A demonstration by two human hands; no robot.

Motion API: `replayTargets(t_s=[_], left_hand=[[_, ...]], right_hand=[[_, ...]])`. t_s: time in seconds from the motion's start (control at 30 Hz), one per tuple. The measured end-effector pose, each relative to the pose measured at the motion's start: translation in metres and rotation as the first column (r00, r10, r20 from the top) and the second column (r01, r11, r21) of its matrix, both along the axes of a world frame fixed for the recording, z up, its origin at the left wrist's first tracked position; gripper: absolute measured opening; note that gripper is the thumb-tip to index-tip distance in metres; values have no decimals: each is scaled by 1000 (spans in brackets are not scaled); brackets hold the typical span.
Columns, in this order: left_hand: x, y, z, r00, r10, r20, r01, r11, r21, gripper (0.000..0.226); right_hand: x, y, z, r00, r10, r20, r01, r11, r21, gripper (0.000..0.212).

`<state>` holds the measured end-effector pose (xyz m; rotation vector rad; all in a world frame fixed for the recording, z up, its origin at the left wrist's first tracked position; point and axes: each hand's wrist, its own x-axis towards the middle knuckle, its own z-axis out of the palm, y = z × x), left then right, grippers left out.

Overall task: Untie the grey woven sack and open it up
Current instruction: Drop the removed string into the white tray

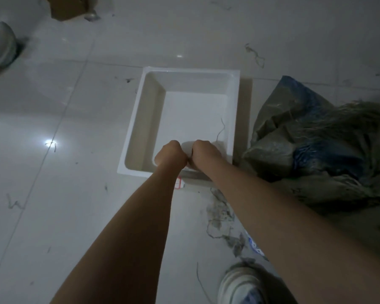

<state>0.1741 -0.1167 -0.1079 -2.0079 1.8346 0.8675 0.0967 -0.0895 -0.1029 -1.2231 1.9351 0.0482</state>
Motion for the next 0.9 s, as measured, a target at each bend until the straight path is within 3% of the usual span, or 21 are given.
replayTargets(t_s=[0.13, 0.3, 0.4, 0.47, 0.6, 0.7, 0.8, 0.9], left_hand=[[1, 3, -5, 988, -95, 123, 96, 995, -3, 27], [0, 5, 8, 914, -222, 341, 231, 973, 15, 34], [-11, 6, 26, 849, -302, 434, 309, 949, 56, 31], [-25, 4, 41, 836, -316, 448, 323, 944, 63, 34], [-66, 7, 74, 897, -316, 310, 341, 940, -28, 37], [-112, 19, 100, 947, -307, 95, 319, 938, -140, 28], [-165, 42, 119, 940, -322, -113, 306, 942, -139, 32], [-211, 78, 127, 855, -411, -315, 418, 907, -50, 37]], right_hand=[[-4, 6, -10, 980, 178, -92, -170, 981, 91, 31], [-10, 8, 1, 849, 453, -273, -438, 891, 119, 35], [-25, 7, 23, 777, 507, -372, -537, 843, 27, 29], [-45, 3, 48, 788, 466, -402, -545, 831, -107, 23], [-117, 5, 104, 906, 147, -396, -305, 877, -372, 28], [-191, 33, 129, 922, -99, -374, -59, 919, -389, 28], [-255, 83, 131, 825, -460, -328, 310, 854, -417, 35], [-292, 136, 111, 657, -721, -222, 655, 691, -306, 47]])
